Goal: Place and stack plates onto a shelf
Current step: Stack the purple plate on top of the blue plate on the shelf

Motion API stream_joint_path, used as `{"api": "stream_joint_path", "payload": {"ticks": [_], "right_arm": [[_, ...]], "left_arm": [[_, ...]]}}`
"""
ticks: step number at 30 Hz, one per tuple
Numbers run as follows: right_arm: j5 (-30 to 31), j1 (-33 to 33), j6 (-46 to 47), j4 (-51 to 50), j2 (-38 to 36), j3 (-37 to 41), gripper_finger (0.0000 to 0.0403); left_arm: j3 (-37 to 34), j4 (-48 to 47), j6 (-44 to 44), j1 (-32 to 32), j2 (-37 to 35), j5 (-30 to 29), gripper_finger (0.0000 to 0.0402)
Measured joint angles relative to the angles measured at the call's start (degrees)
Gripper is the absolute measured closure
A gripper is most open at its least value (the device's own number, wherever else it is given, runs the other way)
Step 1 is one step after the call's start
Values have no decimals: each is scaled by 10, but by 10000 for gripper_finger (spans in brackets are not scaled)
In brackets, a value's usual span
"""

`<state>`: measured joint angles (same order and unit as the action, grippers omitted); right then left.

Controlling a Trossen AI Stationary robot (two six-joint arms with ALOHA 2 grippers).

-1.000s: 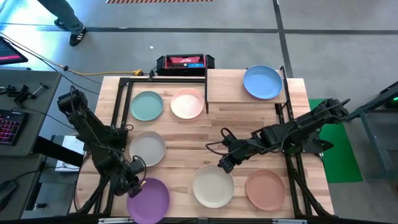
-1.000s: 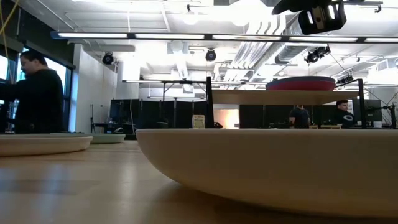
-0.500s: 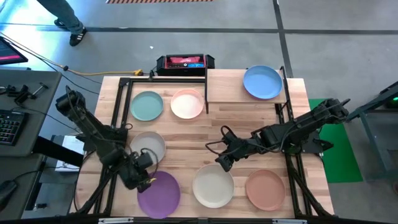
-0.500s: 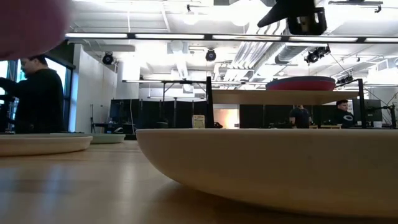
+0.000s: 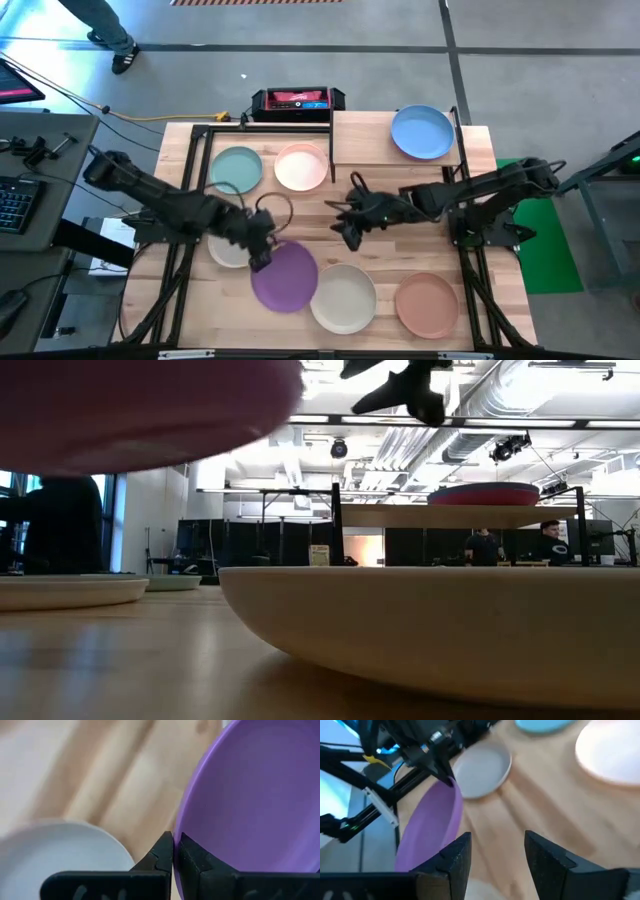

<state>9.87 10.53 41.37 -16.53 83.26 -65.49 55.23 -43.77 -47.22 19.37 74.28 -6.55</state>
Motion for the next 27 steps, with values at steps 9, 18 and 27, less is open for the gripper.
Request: {"api": "stream_joint_path", "payload": {"ticks": [9, 18, 27], "right_arm": [[-9, -96, -80, 17, 0, 0, 237], [-44, -176, -194, 4, 0, -22, 237], [-21, -205, -319, -52, 0, -126, 237]], "left_arm": [[18, -1, 103, -157, 0, 0, 401], [55, -2, 171, -272, 0, 0, 401], [92, -1, 190, -330, 0, -9, 401]]}}
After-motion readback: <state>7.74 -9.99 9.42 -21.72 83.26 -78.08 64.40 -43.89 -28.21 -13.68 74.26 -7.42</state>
